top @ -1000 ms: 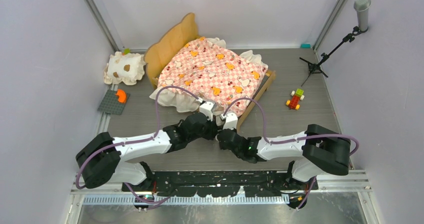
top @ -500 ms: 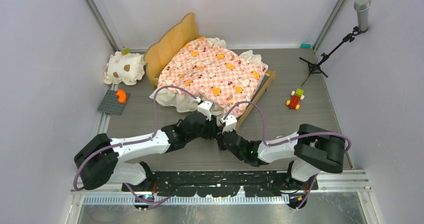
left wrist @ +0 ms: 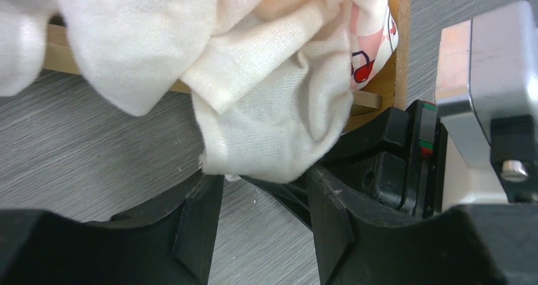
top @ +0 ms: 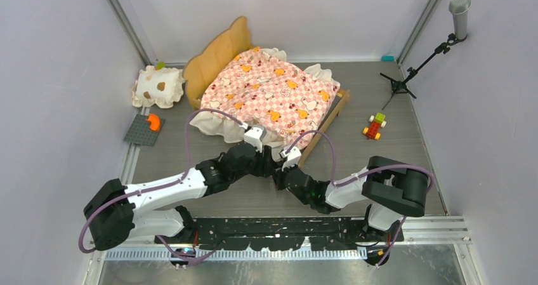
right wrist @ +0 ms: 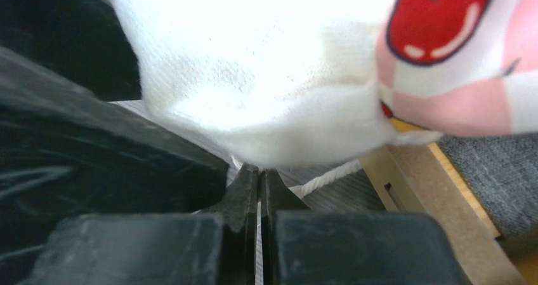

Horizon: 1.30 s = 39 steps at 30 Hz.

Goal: Set up the pet bed
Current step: Tie the ropes to the bed frame.

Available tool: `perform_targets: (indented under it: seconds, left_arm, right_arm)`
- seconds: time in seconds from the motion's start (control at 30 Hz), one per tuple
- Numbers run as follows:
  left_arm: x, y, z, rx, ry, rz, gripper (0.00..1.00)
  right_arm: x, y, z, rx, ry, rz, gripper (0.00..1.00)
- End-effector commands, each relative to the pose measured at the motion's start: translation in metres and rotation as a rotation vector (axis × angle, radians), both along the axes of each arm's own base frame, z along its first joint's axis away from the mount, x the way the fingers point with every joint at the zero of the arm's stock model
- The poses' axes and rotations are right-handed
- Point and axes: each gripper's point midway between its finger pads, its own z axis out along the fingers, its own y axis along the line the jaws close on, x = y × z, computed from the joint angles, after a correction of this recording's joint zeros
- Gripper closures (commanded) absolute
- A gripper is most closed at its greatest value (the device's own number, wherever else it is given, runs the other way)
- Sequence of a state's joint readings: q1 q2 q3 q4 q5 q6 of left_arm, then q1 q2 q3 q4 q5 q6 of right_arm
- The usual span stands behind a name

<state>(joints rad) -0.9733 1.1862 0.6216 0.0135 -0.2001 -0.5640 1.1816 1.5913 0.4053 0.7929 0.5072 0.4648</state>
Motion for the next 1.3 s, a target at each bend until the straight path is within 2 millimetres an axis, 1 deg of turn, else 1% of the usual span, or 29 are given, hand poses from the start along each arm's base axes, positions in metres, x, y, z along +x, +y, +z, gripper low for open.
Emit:
perform_targets:
  seconds: [0.0,0.13,0.27,0.4,0.47,0.57,0.67,0.77,0.97,1.13,1.27]
  left_arm:
    - [0.008,0.013,0.027,-0.017,-0.049,0.066,0.46]
    - [0.013,0.031,0.033,-0.056,-0.042,0.137,0.42]
    - [0.019,0.047,0.028,-0.071,0.000,0.212,0.39]
    - [0.026,0.055,0.017,-0.079,0.076,0.281,0.39]
    - [0.027,0.054,0.012,-0.077,0.110,0.297,0.42]
    - [0.025,0.053,0.001,-0.079,0.166,0.321,0.50]
    - [0.022,0.057,-0.011,-0.097,0.207,0.374,0.52]
    - [0.022,0.060,-0.017,-0.121,0.234,0.421,0.50]
    - [0.025,0.056,-0.016,-0.147,0.258,0.450,0.44]
    - [0.024,0.052,-0.024,-0.172,0.315,0.492,0.40]
    - [0.021,0.049,-0.032,-0.212,0.370,0.527,0.39]
  right_arm:
    - [0.010,0.008,0.022,0.084,-0.068,-0.018,0.96]
    - [0.010,0.010,0.022,0.085,-0.073,-0.011,0.96]
    - [0.010,0.013,0.022,0.086,-0.075,-0.006,0.96]
    - [0.010,0.014,0.021,0.082,-0.074,-0.003,0.96]
    - [0.010,0.014,0.021,0.084,-0.072,-0.005,0.97]
    - [0.009,0.014,0.021,0.087,-0.070,-0.001,0.97]
    - [0.009,0.013,0.021,0.086,-0.070,-0.002,0.97]
    - [0.009,0.014,0.021,0.087,-0.069,0.002,0.97]
    - [0.009,0.015,0.023,0.093,-0.070,0.004,0.96]
    - [0.008,0.016,0.023,0.093,-0.069,0.008,0.97]
    - [0.008,0.016,0.024,0.095,-0.070,0.011,0.97]
